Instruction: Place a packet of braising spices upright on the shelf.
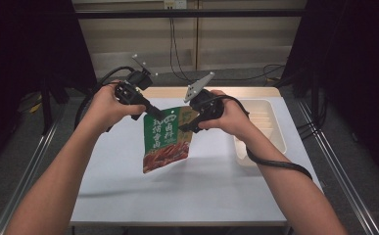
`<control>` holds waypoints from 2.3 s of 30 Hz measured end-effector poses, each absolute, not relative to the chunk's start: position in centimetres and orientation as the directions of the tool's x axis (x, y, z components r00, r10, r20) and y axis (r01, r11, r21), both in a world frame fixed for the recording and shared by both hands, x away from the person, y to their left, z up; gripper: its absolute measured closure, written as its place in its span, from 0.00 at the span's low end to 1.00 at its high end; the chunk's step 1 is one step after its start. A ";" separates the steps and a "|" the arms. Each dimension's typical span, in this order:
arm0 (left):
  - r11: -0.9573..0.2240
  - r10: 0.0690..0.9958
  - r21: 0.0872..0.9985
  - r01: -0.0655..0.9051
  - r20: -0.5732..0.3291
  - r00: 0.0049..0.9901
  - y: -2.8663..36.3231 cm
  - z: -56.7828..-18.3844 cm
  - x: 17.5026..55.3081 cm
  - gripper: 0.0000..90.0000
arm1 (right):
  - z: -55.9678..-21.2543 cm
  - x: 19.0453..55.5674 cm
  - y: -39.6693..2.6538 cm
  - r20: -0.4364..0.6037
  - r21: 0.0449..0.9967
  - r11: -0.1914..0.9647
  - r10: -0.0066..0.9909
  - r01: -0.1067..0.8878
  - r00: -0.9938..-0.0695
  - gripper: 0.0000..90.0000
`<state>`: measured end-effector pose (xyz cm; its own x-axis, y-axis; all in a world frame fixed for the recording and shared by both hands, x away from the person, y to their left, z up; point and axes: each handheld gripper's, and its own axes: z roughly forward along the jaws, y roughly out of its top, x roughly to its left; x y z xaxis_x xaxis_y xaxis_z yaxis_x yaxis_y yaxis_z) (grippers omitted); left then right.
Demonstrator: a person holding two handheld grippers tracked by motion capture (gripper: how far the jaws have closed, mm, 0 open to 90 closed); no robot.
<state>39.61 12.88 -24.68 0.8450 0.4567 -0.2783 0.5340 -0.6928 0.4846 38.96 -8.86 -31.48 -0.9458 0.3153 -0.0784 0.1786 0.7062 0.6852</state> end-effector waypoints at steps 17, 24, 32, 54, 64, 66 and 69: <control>-0.681 0.440 0.515 0.522 -0.282 0.852 13.3 -24.4 39.8 1.00 | -30.0 38.5 -7.3 -0.086 0.581 0.804 0.211 0.123 -0.974 1.00; -0.638 0.429 0.557 0.531 -0.316 0.847 14.0 -24.9 39.6 0.95 | -28.1 38.4 -6.5 -0.026 0.463 0.857 0.268 0.226 -0.963 1.00; -0.571 0.432 0.649 0.503 -0.283 0.856 14.7 -25.9 38.9 0.70 | -26.9 38.1 -6.4 -0.044 0.366 0.890 0.308 0.272 -0.950 1.00; -0.492 0.516 0.695 0.525 -0.252 0.818 17.0 -30.6 39.1 0.09 | -24.3 38.8 -10.6 -0.055 0.307 0.891 0.368 0.335 -0.928 1.00; -0.476 0.559 0.698 0.535 -0.230 0.796 17.2 -33.3 38.5 0.08 | -23.5 39.3 -12.1 -0.048 0.301 0.881 0.397 0.366 -0.917 1.00; -0.465 0.567 0.703 0.538 -0.231 0.791 17.2 -33.9 38.4 0.08 | -23.4 39.3 -12.5 -0.045 0.300 0.878 0.403 0.373 -0.914 1.00; -0.470 0.570 0.702 0.536 -0.222 0.791 17.1 -34.6 38.2 0.08 | -23.1 39.4 -12.9 -0.042 0.299 0.874 0.414 0.384 -0.909 1.00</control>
<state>38.22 17.12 -34.57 0.7910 0.5700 -0.2223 0.5356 -0.4697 0.7018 39.39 -12.87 -23.12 -0.9093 0.4140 -0.0420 0.3839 0.8735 0.2993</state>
